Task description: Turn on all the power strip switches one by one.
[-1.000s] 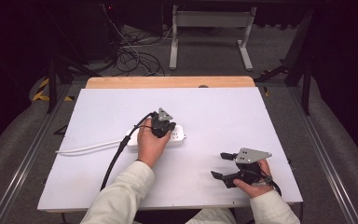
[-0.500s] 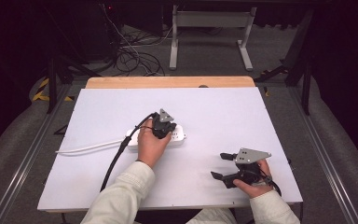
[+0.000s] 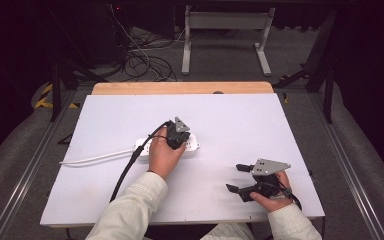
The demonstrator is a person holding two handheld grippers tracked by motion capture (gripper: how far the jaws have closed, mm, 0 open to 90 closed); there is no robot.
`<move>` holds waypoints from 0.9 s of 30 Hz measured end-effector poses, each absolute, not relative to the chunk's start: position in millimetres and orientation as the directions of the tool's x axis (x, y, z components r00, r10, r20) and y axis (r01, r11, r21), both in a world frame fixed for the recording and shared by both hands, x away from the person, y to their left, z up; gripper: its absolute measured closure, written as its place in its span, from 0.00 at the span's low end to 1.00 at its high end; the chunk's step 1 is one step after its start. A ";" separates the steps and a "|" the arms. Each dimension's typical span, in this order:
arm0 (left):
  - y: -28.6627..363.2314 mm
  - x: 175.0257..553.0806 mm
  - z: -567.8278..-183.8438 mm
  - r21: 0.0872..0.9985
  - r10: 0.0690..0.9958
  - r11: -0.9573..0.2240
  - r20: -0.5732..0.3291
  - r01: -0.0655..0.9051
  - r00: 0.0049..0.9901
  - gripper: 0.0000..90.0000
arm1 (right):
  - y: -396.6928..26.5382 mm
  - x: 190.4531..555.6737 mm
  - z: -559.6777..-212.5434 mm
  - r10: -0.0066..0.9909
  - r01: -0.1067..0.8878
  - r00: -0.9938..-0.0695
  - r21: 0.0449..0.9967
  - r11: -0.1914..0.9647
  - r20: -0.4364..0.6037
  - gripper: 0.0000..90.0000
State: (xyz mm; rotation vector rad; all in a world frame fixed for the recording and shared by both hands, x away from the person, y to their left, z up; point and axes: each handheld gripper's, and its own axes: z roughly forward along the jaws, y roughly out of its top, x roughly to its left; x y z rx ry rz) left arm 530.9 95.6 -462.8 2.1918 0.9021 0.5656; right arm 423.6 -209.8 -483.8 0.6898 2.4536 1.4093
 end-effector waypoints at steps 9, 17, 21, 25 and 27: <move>118.7 514.3 -416.2 0.831 0.700 -0.400 0.005 0.386 0.714 1.00 | -210.5 423.6 -482.1 0.515 0.281 -0.857 0.866 0.414 0.032 0.23; 124.8 504.7 -405.0 0.848 0.692 -0.395 0.023 0.352 0.722 0.86 | -210.5 423.3 -481.6 0.520 0.277 -0.854 0.869 0.410 0.027 0.23; 126.2 493.3 -397.6 0.845 0.665 -0.419 0.036 0.332 0.746 0.69 | -212.3 423.0 -480.9 0.525 0.278 -0.851 0.870 0.407 0.026 0.23; 132.6 479.8 -385.7 0.868 0.643 -0.384 0.008 0.314 0.766 0.62 | -212.7 421.8 -480.0 0.530 0.274 -0.848 0.872 0.405 0.021 0.22; 137.2 473.4 -379.3 0.876 0.630 -0.380 0.010 0.297 0.776 0.57 | -213.0 421.7 -479.8 0.532 0.274 -0.847 0.873 0.403 0.021 0.22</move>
